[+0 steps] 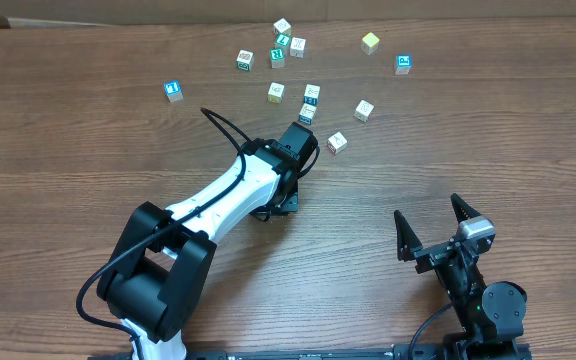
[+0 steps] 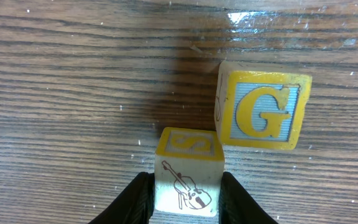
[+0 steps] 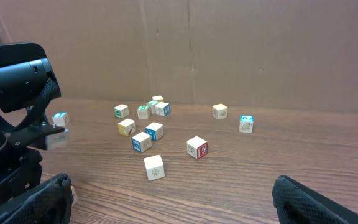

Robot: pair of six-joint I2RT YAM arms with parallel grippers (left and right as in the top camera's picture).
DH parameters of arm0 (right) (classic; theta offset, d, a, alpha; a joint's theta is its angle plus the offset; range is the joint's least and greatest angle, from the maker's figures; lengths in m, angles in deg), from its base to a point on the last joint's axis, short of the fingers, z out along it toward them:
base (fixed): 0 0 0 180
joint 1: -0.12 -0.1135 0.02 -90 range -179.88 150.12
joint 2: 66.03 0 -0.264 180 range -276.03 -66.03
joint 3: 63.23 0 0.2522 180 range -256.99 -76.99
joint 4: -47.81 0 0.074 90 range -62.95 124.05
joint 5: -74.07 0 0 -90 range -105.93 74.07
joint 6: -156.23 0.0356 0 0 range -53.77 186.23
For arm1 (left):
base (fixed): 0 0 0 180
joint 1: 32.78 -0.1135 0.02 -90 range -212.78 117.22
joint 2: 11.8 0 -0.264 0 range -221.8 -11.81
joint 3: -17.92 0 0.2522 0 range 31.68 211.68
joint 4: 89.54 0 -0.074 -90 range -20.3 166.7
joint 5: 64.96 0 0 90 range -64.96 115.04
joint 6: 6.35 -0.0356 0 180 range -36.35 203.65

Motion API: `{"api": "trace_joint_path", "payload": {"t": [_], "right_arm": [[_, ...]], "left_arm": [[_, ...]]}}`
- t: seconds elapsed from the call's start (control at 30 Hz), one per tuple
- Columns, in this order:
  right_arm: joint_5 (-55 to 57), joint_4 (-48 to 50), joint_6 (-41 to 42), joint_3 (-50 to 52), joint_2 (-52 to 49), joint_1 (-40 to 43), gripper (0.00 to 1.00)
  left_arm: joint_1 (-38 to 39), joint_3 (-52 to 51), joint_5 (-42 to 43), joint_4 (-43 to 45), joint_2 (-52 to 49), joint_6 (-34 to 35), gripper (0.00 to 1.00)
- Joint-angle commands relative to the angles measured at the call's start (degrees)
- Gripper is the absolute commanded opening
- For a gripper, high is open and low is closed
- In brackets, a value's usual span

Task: Form a circle

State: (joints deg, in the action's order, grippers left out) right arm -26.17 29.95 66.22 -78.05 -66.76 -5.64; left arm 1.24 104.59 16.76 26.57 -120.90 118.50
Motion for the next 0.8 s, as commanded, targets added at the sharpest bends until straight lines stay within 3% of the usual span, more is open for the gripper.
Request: {"api": "trace_joint_path", "payload": {"t": [0.0,0.2,0.6,0.77], "right_arm": [[0.1,0.3,-0.1,0.6,0.6,-0.3,1.0],[0.1,0.3,-0.1,0.6,0.6,-0.3,1.0],[0.1,0.3,-0.1,0.6,0.6,-0.3,1.0],[0.1,0.3,-0.1,0.6,0.6,-0.3,1.0]], "left_arm": [[-0.2,0.2,-0.9,0.1,-0.3,1.1,0.32],[-0.2,0.2,-0.9,0.0,-0.3,1.2,0.39],[-0.3,1.3,-1.0,-3.6,0.1,0.9,0.73],[-0.3,6.4,-1.0,-7.2,0.9,-0.7,0.77]]}}
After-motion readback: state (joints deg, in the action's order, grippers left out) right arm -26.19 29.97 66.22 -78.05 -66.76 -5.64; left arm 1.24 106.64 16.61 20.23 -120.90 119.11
